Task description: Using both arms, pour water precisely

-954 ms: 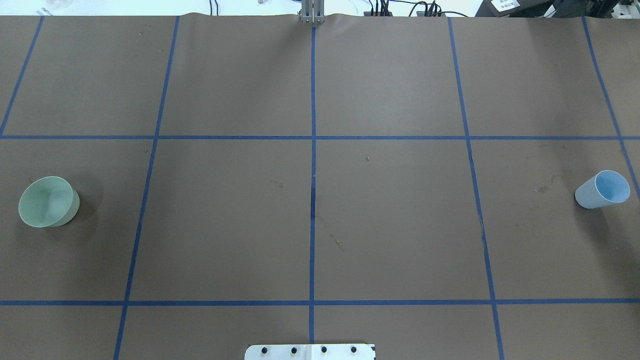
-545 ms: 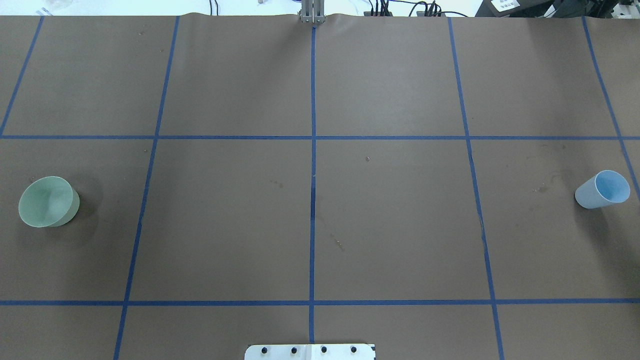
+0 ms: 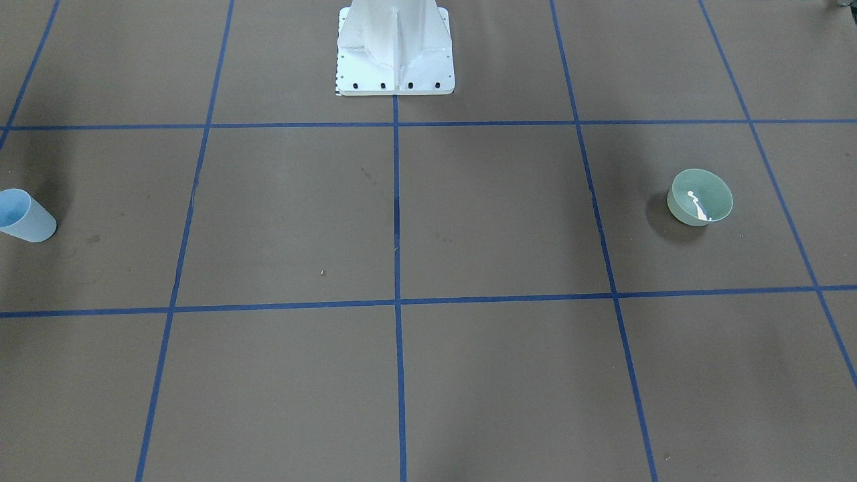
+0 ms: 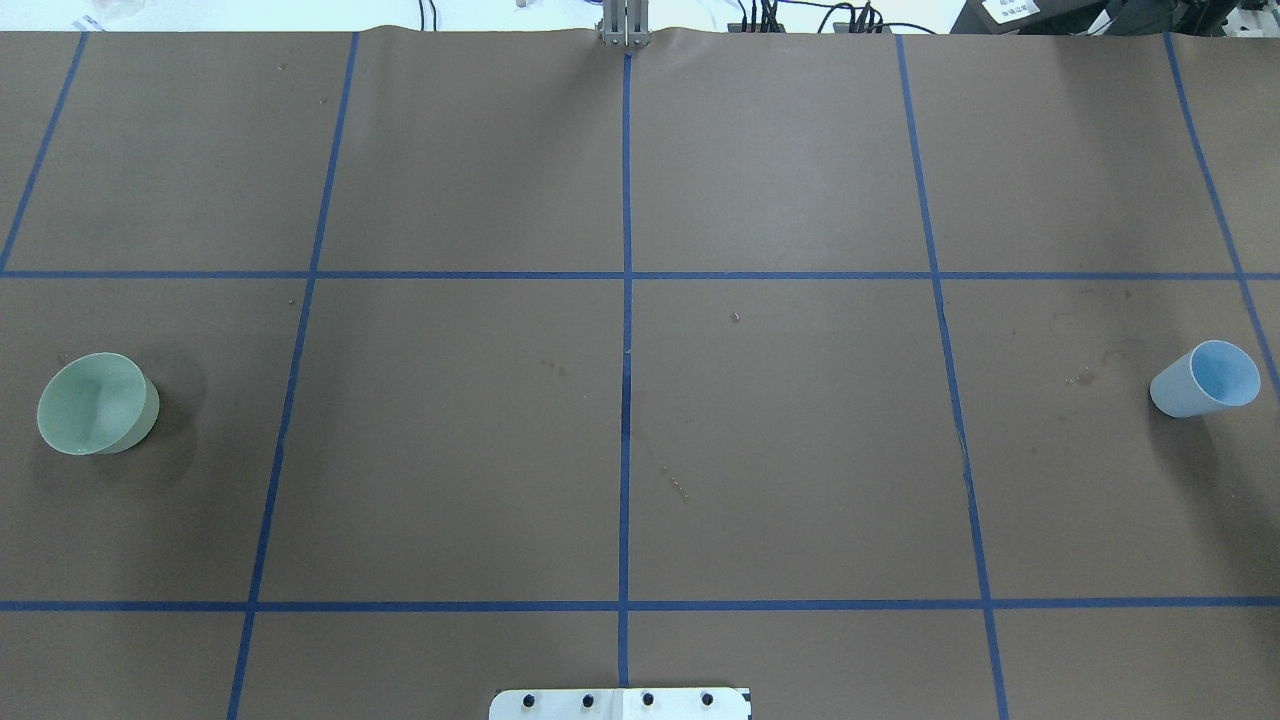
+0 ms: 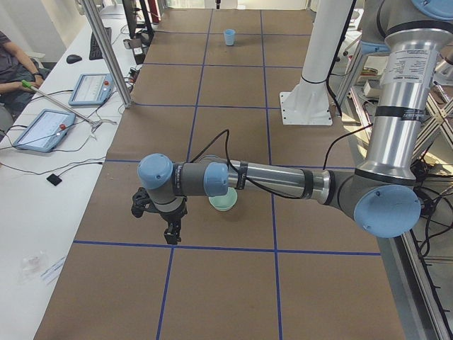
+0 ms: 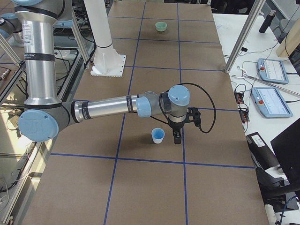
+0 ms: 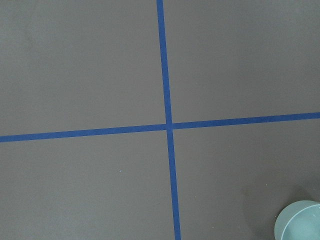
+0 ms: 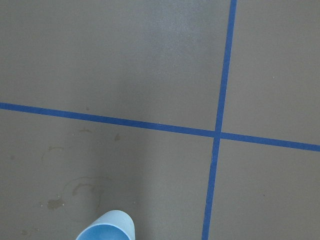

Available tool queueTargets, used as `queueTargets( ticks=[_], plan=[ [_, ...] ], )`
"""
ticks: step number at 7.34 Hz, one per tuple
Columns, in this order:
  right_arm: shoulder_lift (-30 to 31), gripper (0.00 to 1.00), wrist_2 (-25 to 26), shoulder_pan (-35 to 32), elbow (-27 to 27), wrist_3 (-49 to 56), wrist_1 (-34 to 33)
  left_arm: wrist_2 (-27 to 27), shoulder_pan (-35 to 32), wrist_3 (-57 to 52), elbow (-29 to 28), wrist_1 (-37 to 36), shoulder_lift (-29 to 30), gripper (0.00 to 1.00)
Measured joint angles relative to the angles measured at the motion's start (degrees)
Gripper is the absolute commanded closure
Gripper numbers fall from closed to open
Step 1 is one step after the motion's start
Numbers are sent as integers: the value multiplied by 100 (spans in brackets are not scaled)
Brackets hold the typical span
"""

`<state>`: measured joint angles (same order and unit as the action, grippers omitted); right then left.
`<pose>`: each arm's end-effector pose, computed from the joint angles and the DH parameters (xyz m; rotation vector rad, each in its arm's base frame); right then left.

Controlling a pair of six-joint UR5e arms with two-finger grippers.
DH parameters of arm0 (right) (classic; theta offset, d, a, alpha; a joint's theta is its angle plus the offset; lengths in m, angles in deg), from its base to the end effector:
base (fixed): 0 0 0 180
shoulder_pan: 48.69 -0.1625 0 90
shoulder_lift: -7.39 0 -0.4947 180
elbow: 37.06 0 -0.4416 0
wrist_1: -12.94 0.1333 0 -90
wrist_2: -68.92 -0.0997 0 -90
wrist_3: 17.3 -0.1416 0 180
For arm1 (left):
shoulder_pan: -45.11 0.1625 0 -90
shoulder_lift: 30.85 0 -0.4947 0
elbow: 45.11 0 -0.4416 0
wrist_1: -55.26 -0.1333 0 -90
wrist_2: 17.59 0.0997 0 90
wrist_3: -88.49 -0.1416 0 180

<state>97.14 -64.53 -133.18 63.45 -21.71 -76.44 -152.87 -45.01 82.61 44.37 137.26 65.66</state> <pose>-0.0174 -0.5549 0.6559 0.1230 -0.7694 -0.0935 -0.0339 -0.5914 0.7110 0.0082 0.7911 0.0814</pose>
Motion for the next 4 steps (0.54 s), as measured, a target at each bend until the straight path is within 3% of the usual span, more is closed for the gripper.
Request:
queueTargets(
  ticks=[4],
  plan=[
    [63, 1, 43, 10, 14, 1, -9, -71, 2, 41, 47, 286, -322, 0]
  ],
)
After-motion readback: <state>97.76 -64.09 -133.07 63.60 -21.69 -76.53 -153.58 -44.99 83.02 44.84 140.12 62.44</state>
